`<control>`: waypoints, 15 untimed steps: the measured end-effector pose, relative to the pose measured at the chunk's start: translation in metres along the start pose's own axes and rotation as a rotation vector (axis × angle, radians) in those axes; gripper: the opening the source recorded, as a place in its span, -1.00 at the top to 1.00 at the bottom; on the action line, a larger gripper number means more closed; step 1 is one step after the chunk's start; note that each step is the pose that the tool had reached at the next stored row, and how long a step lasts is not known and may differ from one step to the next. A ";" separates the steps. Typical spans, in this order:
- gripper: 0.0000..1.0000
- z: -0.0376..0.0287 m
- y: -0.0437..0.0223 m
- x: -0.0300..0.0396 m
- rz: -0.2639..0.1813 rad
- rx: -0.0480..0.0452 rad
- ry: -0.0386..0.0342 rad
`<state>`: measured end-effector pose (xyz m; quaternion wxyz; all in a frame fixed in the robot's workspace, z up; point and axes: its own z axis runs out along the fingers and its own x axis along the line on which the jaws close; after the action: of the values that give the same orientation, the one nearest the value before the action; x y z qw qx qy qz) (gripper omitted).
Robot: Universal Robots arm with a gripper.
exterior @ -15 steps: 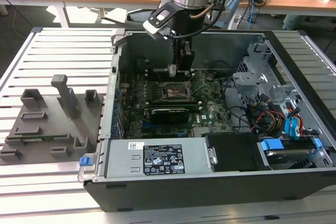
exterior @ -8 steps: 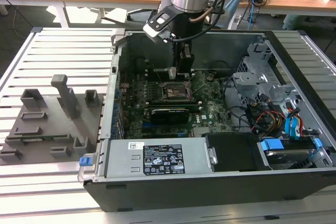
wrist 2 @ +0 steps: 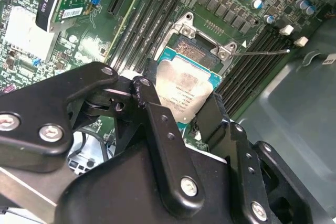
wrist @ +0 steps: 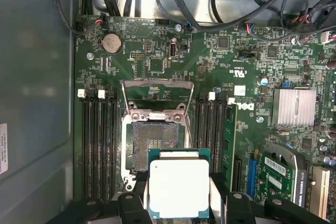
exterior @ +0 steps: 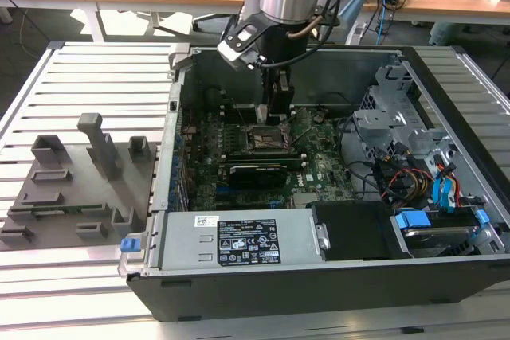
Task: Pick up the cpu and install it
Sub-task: 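Place the cpu into insertion slot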
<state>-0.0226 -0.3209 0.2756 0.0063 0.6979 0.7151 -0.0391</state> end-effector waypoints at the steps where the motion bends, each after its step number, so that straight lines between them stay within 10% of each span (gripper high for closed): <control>1: -0.08 0.0009 0.0000 0.0001 0.001 0.0000 0.0000; 15: -0.08 0.0261 0.0067 0.0200 0.002 0.0030 0.0002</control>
<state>-0.0176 -0.3025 0.2480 0.0052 0.6985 0.7144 -0.0402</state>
